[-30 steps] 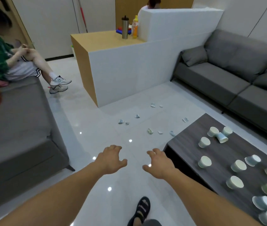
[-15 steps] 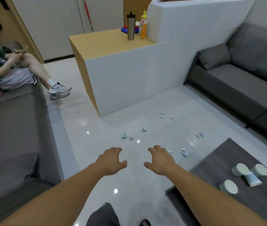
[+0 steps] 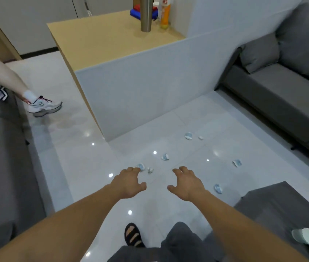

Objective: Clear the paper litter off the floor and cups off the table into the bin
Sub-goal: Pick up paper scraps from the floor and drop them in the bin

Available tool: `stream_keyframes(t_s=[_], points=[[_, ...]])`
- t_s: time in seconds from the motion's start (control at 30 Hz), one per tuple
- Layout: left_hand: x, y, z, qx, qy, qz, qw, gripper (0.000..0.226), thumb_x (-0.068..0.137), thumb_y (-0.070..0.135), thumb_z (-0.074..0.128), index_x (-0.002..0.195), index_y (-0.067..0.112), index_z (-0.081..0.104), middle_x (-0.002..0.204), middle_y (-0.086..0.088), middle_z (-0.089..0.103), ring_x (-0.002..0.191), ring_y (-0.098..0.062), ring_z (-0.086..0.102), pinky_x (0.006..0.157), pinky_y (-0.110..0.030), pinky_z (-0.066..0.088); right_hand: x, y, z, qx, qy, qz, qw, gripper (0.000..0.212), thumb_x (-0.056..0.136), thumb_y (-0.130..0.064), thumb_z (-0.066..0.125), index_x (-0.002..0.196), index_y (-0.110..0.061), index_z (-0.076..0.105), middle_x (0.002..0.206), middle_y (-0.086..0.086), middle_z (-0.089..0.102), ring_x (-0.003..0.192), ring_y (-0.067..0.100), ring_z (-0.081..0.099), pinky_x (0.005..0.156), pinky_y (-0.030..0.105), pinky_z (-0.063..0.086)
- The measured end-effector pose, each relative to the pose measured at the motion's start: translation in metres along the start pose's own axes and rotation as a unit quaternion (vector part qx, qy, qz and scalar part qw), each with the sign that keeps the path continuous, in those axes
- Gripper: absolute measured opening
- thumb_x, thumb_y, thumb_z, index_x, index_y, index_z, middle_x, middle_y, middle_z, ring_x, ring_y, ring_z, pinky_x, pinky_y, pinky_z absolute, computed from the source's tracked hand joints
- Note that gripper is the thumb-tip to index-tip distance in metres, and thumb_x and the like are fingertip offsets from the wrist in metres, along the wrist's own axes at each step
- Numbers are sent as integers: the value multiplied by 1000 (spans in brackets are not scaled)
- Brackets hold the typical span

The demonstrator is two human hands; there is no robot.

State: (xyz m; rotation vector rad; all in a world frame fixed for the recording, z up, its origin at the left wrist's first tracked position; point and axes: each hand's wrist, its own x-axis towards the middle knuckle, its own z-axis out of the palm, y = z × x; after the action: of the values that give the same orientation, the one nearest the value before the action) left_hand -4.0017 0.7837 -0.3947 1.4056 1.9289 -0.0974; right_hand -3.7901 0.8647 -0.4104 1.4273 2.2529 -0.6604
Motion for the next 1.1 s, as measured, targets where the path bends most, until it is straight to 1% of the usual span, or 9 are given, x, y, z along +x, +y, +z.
stream_keyframes(t_s=[0.2,0.3,0.43,0.53,0.67,0.83,0.93,1.0,1.1], points=[[90,-10,-32,8,-46,-23,999,73,89,53,49,149,19,25,148,-6,36,132,-24,38,104,-37,37,94,7,-19,32,-42,1,999,73,91,-52,54,151,-22,26,152,4,30,134,26,35,102,40,40],[142,-14,-35,-6,-72,-39,997,74,90,53,49,150,19,23,150,-6,34,134,-24,36,107,-37,36,153,17,-21,39,-66,-9,997,71,90,-50,55,150,-22,27,150,4,31,132,25,36,99,39,42],[223,-23,-29,-26,-107,-38,993,74,90,53,49,151,20,22,153,-3,29,138,-22,31,110,-35,31,232,29,-8,46,-103,2,994,70,90,-50,54,149,-22,28,149,4,32,131,25,37,98,40,44],[294,-42,-14,-25,-110,-29,993,73,91,53,48,151,21,22,153,-2,29,137,-21,31,108,-34,32,294,34,17,54,-109,9,993,67,89,-47,52,147,-21,31,146,4,35,128,26,39,97,41,45],[395,-87,33,-34,-93,-25,995,69,90,52,48,148,22,27,150,0,34,134,-19,36,104,-32,35,386,35,83,53,-104,-2,993,70,88,-45,55,148,-23,28,147,2,33,128,25,39,95,39,46],[515,-167,130,-35,-100,-26,994,69,89,52,49,148,22,28,149,1,36,133,-20,36,103,-31,34,505,44,217,27,-122,5,992,75,88,-48,57,150,-22,22,147,3,32,127,24,39,94,38,46],[569,-202,193,-56,-93,-24,994,66,87,49,54,144,22,33,143,-1,42,126,-21,42,98,-31,37,559,53,303,12,-136,2,991,79,86,-51,59,149,-22,22,145,3,33,125,25,41,92,38,47],[599,-216,231,-74,-88,-18,993,63,86,47,56,141,22,37,139,-1,45,122,-21,45,95,-31,39,591,60,350,1,-127,-6,992,80,84,-53,60,148,-23,22,144,2,32,122,25,43,89,38,47],[637,-230,274,-91,-83,-11,992,64,86,47,56,141,23,37,141,0,45,124,-19,45,97,-31,38,630,67,405,-1,-111,-4,994,77,83,-53,62,144,-23,26,140,1,33,117,25,47,85,37,48]])
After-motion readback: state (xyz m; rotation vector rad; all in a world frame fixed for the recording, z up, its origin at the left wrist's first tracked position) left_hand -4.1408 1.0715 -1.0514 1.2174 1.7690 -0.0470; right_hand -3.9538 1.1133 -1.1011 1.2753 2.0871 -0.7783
